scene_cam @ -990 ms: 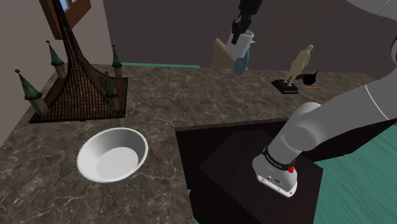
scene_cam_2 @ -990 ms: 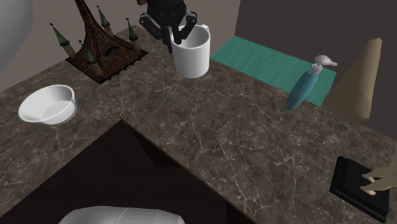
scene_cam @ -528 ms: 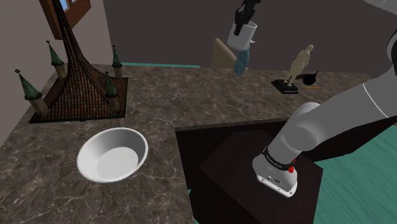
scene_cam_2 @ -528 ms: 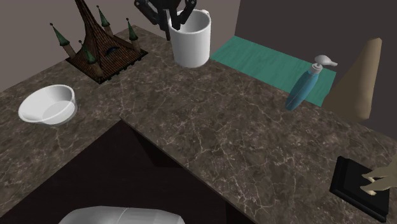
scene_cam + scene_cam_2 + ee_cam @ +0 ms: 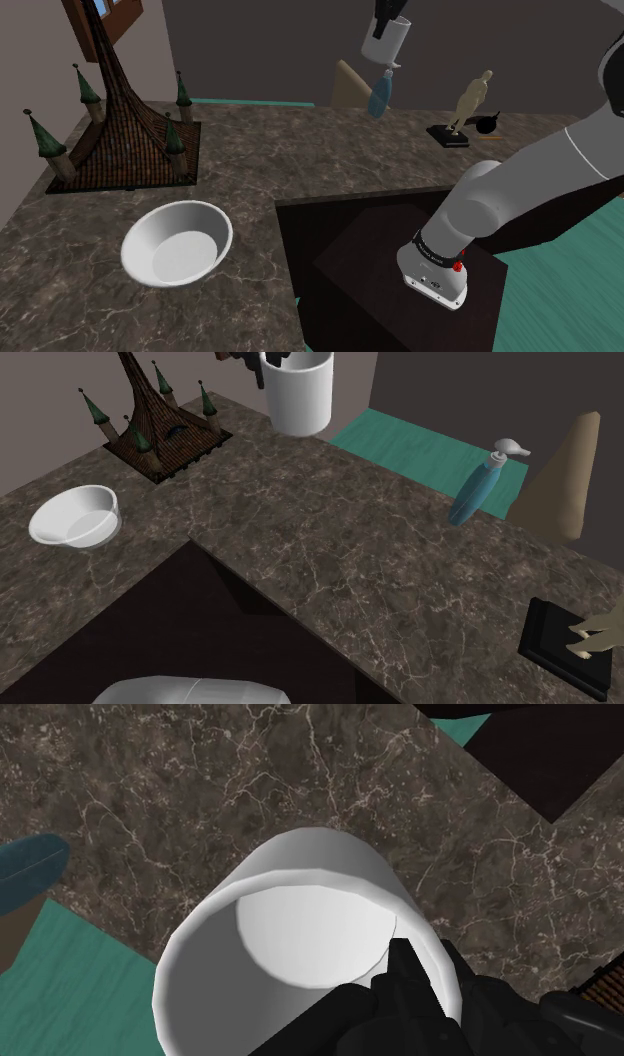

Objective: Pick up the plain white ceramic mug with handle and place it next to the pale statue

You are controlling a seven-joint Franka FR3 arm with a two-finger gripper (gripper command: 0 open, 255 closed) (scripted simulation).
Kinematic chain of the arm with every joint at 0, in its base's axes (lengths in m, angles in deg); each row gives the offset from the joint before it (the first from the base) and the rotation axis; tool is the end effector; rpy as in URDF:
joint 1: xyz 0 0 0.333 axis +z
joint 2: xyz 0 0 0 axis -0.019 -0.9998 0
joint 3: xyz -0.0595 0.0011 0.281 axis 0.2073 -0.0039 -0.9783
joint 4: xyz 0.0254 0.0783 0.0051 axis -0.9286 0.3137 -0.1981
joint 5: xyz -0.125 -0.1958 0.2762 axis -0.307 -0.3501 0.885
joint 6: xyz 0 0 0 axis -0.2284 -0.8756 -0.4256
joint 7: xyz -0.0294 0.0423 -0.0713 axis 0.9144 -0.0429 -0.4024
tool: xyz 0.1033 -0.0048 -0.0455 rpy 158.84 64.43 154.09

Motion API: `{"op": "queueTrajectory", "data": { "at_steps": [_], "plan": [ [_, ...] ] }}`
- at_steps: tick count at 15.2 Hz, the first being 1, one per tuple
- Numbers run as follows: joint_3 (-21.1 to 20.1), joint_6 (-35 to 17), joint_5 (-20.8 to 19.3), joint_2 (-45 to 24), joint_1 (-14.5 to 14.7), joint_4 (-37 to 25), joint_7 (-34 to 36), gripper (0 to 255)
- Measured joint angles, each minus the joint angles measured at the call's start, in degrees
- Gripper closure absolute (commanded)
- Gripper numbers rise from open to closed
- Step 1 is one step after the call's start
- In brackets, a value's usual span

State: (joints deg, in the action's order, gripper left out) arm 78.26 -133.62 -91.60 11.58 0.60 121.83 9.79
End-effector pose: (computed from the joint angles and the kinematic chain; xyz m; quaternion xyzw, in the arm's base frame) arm 0.3786 -0.0565 0.6873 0.9987 0.0171 0.0475 0.0111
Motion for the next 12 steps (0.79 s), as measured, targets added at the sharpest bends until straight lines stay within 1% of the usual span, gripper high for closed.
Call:
{"op": "queueTrajectory", "data": {
  "at_steps": [6,8,12],
  "plan": [
    [0.06,4.56,0.18,-2.63,0.07,-7.19,-0.25,255],
    [0.85,5.13,-0.17,-1.39,-0.31,-6.55,-1.45,255],
    [4.07,6.19,-1.62,2.6,-1.68,-3.89,-6.05,255]
  ]
}}
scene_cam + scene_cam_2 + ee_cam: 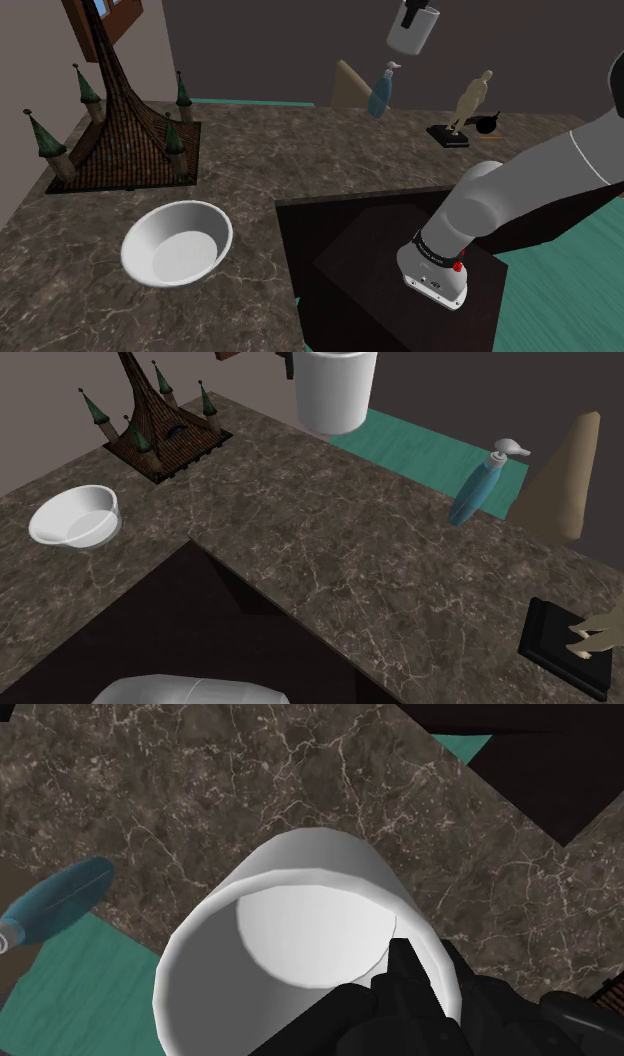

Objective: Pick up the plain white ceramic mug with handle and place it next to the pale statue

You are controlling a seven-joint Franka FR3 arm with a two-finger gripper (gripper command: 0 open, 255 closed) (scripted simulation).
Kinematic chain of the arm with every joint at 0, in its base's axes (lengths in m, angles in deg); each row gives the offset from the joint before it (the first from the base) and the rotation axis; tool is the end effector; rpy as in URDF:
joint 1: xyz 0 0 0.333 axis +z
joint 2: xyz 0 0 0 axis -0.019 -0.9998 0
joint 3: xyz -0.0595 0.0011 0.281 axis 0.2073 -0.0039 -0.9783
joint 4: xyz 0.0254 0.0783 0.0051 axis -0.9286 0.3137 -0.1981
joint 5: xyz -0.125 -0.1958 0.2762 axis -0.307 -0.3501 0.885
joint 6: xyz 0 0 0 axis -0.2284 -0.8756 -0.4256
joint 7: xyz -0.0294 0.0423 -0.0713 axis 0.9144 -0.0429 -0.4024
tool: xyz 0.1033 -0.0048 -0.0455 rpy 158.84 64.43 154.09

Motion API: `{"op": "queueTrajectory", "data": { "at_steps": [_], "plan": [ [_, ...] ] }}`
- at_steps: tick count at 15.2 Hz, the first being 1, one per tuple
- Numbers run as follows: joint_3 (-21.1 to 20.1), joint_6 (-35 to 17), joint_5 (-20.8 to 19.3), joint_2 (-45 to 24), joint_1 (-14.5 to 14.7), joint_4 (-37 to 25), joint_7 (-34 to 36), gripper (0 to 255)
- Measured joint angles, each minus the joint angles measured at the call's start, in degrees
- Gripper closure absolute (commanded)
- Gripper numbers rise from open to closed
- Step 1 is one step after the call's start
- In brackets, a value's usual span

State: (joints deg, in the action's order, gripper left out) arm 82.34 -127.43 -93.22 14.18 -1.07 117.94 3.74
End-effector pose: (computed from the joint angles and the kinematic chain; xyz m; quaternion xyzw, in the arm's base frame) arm 0.3371 -0.1034 0.7187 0.9987 0.0166 0.0475 0.0112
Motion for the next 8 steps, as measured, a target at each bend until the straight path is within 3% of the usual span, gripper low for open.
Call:
{"op": "queueTrajectory", "data": {
  "at_steps": [8],
  "plan": [
    [6.94,1.96,-4.07,6.75,-2.57,3.9,-9.63,255]
  ]
}}
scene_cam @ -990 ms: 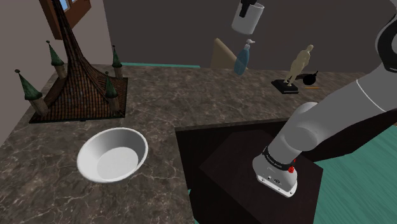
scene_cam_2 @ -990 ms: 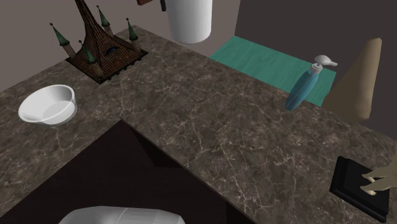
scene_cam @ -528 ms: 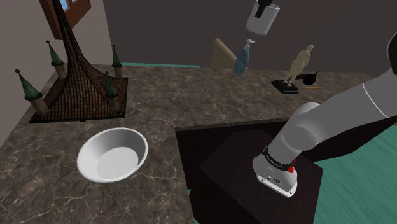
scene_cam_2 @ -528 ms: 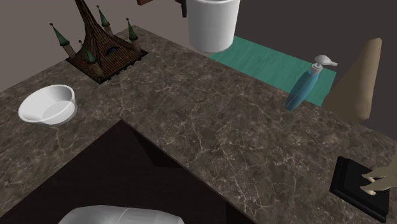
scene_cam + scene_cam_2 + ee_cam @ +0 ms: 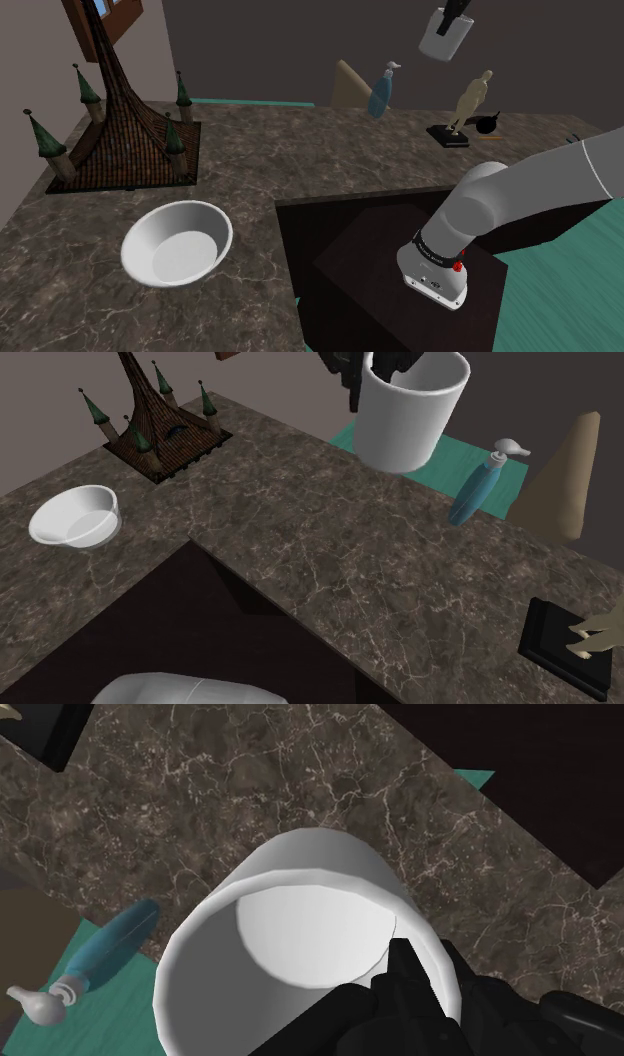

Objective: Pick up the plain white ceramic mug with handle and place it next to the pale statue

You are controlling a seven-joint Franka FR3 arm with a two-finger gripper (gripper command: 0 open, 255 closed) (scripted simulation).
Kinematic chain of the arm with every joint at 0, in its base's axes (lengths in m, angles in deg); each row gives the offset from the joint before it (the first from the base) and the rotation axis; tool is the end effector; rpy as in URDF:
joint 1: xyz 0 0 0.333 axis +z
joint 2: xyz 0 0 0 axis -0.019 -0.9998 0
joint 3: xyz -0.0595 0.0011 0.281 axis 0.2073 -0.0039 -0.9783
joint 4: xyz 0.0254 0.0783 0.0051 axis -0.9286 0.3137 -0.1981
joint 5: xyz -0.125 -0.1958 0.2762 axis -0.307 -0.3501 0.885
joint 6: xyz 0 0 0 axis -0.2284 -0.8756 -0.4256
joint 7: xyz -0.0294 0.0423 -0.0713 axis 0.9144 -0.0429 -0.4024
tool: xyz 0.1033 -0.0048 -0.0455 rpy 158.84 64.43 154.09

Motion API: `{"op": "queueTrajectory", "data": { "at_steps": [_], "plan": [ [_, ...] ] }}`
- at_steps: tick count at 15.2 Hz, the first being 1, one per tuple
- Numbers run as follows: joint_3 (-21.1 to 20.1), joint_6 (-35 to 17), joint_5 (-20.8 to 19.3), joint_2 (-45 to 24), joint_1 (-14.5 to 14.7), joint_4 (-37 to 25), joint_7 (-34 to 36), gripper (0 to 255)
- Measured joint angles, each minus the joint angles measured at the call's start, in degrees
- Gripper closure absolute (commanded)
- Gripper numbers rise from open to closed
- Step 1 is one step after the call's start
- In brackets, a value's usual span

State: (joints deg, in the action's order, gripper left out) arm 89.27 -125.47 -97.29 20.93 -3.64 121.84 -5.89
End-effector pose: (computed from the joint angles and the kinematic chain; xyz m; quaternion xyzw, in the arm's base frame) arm 0.2704 -0.1760 0.7179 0.9987 0.0165 0.0473 0.0111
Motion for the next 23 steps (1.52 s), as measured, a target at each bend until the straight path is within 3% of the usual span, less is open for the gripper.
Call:
{"op": "queueTrajectory", "data": {
  "at_steps": [14,23],
  "plan": [
    [15.49,3.13,-8.24,2.83,-2.51,-3.94,-19.45,255],
    [29.82,4.38,-11.67,-1.38,-0.4,-13.51,-34.01,255]
  ]
}}
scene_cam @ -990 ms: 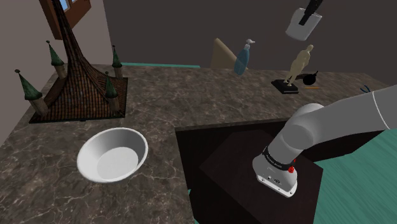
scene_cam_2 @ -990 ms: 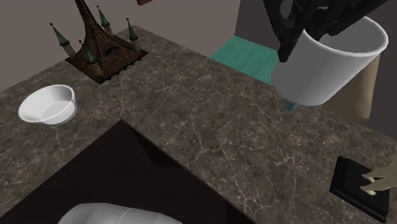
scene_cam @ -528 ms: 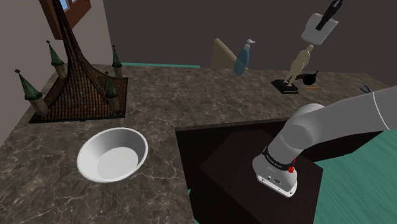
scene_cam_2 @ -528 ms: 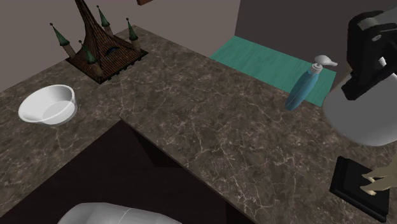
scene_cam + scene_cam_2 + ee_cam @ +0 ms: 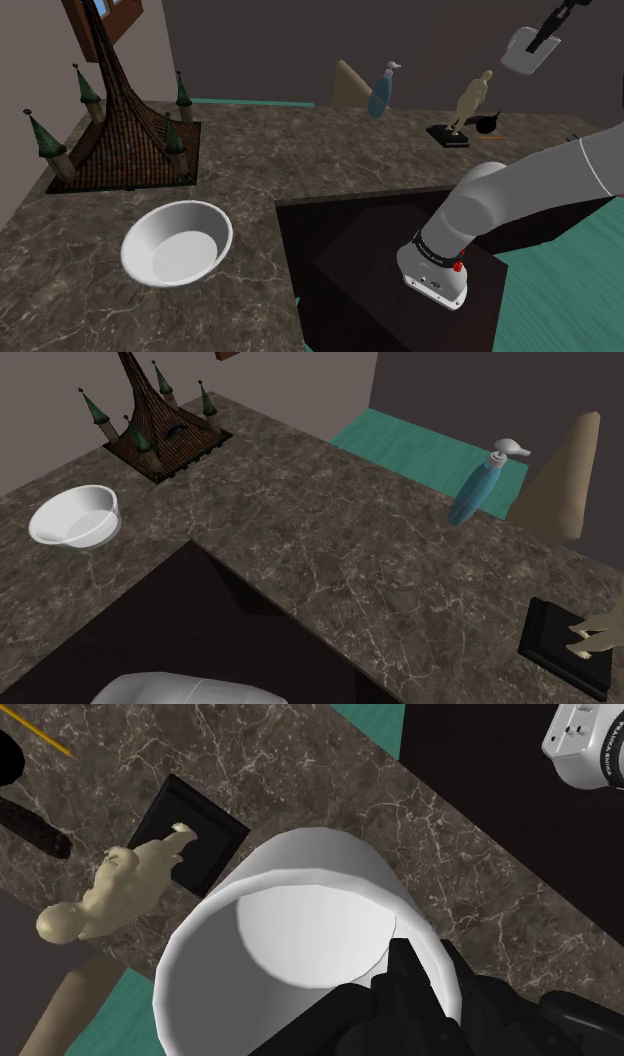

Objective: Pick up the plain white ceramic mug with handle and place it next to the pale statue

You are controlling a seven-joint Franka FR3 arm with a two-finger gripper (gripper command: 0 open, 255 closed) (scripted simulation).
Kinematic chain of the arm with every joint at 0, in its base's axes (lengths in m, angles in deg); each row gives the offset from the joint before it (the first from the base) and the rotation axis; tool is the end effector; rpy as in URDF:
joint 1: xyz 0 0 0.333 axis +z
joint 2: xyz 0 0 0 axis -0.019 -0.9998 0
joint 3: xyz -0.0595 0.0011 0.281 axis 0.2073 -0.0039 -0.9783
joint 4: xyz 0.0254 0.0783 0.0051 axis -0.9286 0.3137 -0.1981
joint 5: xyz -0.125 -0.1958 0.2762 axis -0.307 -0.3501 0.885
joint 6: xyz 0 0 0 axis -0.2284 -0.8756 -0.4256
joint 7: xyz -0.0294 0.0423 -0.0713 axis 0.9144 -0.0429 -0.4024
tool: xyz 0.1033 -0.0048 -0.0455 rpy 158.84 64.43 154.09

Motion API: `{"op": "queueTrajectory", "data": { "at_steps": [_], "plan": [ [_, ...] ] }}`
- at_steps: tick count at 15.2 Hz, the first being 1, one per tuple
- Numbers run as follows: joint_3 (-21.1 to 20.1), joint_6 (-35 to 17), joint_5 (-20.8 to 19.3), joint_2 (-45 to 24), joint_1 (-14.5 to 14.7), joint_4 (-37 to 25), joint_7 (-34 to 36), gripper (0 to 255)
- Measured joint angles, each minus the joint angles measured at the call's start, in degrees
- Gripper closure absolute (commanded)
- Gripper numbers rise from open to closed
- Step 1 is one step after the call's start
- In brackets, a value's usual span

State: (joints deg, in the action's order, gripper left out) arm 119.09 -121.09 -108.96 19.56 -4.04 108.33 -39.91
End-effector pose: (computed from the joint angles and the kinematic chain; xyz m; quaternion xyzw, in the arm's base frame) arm 0.0795 -0.3876 0.7148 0.9987 0.0167 0.0479 0.0104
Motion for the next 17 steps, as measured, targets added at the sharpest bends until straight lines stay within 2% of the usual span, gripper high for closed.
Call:
{"op": "queueTrajectory", "data": {
  "at_steps": [3,6,8,10,11,12,13,14,17],
  "plan": [
    [6.98,0.25,-0.01,-2.75,2.54,-4.69,-5.29,255],
    [17.95,1.17,0.94,-6.86,8.02,-11.91,-11.91,255],
    [26.41,1.82,1.51,-8.7,13.56,-16.35,-15.55,255],
    [35.4,2.46,0.85,-8.77,21.29,-20.73,-18.03,255],
    [40.59,3.66,-0.41,-7.97,26.81,-24.39,-19.17,255],
    [45.88,5.62,-2.52,-6.45,33.57,-29.33,-20.06,255],
    [47.28,5.8,-3.55,-5.68,35.47,-30.31,-20.31,255],
    [47.09,5.15,-3.57,-5.62,34.89,-29.45,-20.44,255],
    [43.74,1.33,-1.98,-6.4,28.63,-23.26,-20.67,255]
  ]
}}
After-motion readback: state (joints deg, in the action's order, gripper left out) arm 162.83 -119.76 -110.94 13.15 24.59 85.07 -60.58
